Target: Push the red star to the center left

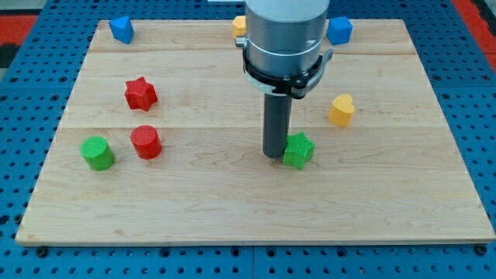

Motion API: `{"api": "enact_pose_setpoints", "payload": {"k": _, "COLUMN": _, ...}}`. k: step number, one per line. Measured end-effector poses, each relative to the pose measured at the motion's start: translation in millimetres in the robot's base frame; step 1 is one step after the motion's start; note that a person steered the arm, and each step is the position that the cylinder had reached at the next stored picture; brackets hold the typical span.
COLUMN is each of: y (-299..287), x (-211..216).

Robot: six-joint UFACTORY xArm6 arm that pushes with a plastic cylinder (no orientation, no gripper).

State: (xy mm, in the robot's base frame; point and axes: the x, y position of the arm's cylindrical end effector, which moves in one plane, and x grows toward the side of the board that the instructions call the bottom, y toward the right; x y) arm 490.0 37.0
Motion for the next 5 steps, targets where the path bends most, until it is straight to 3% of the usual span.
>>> {"api": "enact_pose_setpoints", "payload": {"k": 1, "y": 6.6, "x": 0.0}}
{"api": "enact_pose_setpoints", "payload": {"k": 2, "y": -23.0, "x": -18.3}}
{"api": "enact_pose_setpoints", "payload": {"k": 3, "y": -50.8, "x": -63.1}}
{"api": "enact_pose_setpoints", "payload": {"k": 4, "y": -102.6, "x": -103.8}}
{"api": "enact_pose_setpoints", "payload": {"k": 5, "y": -170.3, "x": -112.7}}
